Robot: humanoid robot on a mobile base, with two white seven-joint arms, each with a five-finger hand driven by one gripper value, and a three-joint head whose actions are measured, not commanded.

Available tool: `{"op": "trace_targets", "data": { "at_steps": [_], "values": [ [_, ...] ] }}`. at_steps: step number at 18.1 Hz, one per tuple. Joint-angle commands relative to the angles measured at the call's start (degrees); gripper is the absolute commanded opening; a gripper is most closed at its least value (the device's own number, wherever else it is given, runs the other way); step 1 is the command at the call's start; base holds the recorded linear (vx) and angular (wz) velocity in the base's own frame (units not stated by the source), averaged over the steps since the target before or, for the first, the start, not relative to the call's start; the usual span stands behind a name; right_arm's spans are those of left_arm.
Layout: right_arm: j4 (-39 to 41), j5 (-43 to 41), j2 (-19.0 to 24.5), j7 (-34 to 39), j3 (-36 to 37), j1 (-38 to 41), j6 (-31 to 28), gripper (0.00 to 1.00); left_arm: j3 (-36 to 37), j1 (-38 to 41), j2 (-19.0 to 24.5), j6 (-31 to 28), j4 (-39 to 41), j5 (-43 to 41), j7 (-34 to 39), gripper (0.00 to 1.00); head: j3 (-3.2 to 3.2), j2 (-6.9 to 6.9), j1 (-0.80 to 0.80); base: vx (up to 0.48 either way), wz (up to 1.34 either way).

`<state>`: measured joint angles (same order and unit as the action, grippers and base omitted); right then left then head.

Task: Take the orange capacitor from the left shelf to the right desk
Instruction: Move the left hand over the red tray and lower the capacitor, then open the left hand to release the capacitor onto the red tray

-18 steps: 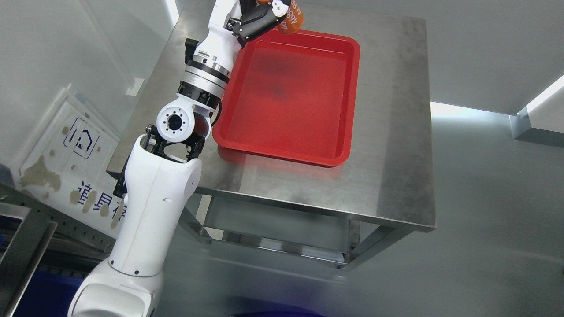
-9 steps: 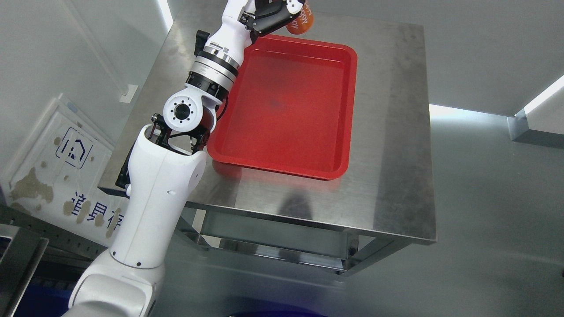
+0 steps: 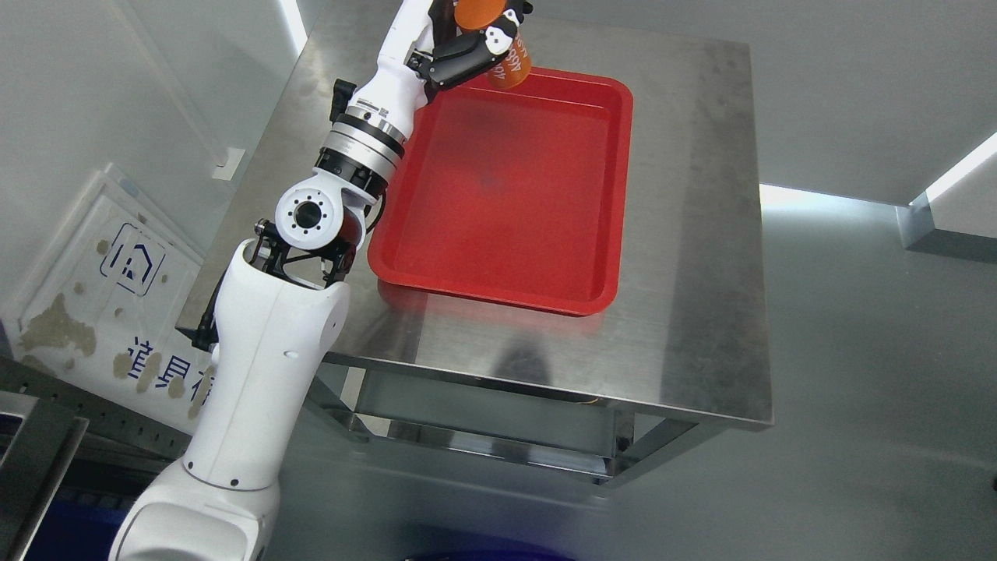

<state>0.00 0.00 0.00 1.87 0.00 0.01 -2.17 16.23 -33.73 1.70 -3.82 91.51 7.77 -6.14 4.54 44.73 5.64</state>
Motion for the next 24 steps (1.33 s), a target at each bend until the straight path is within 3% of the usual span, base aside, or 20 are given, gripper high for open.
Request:
{"op": "trace_targets", "data": {
  "at_steps": [1, 4, 12, 17, 20, 24],
  "values": [
    [1.9, 0.3, -1.0, 0.0, 0.6, 0.7, 0.0, 1.00, 1.2, 2.3, 1.7, 0.1, -0.3, -1.5, -0.1, 0.03, 0.00, 0.00, 0.00, 0.000, 0.00],
    [1.9, 0.3, -1.0, 0.0, 0.6, 0.7, 0.0, 1.00, 3.8, 2.6, -0.7, 0.0, -2.4, -5.6, -0.2, 0.03, 0.00, 0.00, 0.00, 0.000, 0.00],
    [1.9, 0.4, -1.0, 0.0, 0.6, 0.7, 0.0, 1.00, 10.7, 2.5, -0.7, -0.4, -5.9, -7.5, -0.1, 0.04, 0.00, 0.00, 0.00, 0.000, 0.00],
    [1.9, 0.4, -1.0, 0.0, 0.6, 0.7, 0.1, 1.00, 9.8, 3.1, -0.7, -0.5, -6.1, -8.1, -0.1, 0.11, 0.00, 0.00, 0.00, 0.000, 0.00],
    [1.9, 0.4, -1.0, 0.0, 0.6, 0.7, 0.0, 1.00, 7.6, 3.1, -0.7, -1.6, -6.2, -8.1, -0.1, 0.21, 0.00, 0.00, 0.00, 0.000, 0.00],
    [1.9, 0.4, -1.0, 0.0, 0.6, 0.7, 0.0, 1.00, 5.5, 2.5, -0.7, -1.9, -6.3, -8.0, -0.2, 0.61, 0.00, 0.00, 0.00, 0.000, 0.00]
  ]
}}
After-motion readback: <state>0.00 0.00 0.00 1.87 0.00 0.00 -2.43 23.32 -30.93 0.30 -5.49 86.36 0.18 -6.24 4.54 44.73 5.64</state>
